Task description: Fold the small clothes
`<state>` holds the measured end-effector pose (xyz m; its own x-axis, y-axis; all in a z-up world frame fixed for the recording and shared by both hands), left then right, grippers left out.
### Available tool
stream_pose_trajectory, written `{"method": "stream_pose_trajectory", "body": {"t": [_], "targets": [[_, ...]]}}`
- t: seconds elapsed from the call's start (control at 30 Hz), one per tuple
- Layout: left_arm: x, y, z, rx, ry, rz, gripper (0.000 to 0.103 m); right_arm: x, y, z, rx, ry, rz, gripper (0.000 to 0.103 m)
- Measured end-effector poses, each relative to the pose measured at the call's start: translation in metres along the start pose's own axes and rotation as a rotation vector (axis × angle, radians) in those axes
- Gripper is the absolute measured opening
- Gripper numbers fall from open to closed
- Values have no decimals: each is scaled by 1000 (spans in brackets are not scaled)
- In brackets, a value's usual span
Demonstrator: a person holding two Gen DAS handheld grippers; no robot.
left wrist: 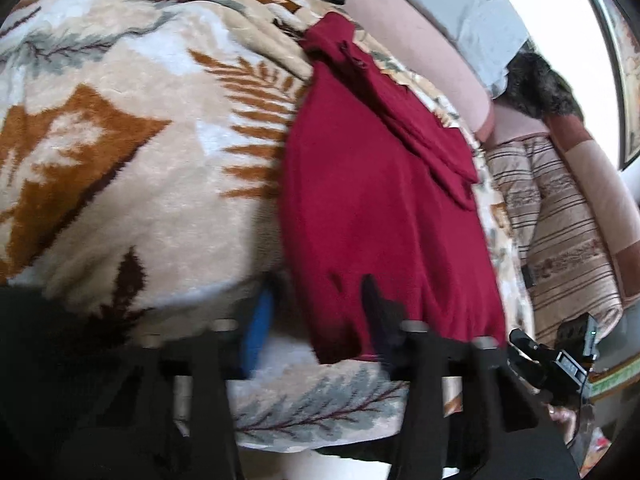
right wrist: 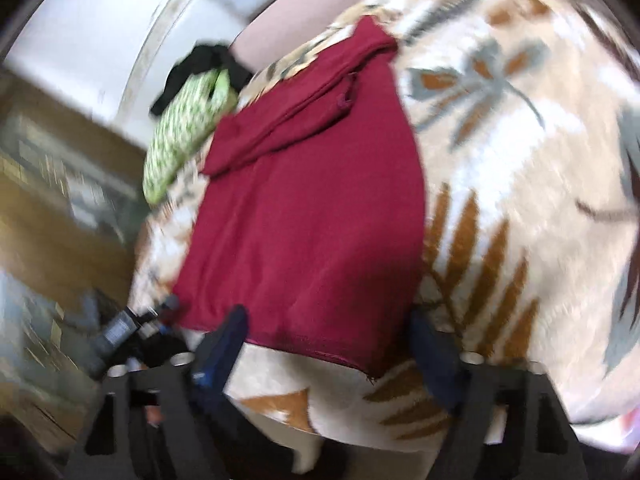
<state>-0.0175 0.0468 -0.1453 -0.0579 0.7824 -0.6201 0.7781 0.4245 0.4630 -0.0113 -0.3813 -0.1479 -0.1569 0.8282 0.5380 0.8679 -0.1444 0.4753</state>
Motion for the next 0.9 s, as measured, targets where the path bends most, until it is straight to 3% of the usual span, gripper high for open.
{"method": "stream_pose_trajectory", "body": {"t": [0.03,0.1,0.3,0.53,0.57,0.63,0.67,0.9], "targets": [[0,0,-1,0,18,5,14,-1,-1,0,1,-27,5,38],[-1,-1,0,5,27,12,14,-1,-1,0,6,-60,-6,28],[-6,-4,6,15,22,29,14,5,-2,2,8,-79,-39,28],[-5,-4,4,0,13,26,13,6,-4,4,22,-73,-85,37],[-5,-4,3,-7,20,30,10,6,-4,4,22,-84,-95,34],[-6,-3,-1,-19,30,39,9,5,-3,1,18,-107,-99,13],[-8,-2,-4,-31,38,47,9,3,-2,-2,9,-104,-94,9],[-36,13,-28,-122,28,119,9,17,10,-43,-196,-88,-152,8]]}}
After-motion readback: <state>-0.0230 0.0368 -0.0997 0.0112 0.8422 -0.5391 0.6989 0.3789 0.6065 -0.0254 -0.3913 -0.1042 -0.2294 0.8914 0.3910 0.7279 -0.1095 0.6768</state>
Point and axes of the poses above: each gripper's, at about its wrist camera, not at the fingertips, and z roughly the way its jaws point, x to its left, y to its top, the point moved 1 cm from there along z, roughly the way its jaws point, and after that the axes turned 3 degrees about -y, right-handed, at the moved point
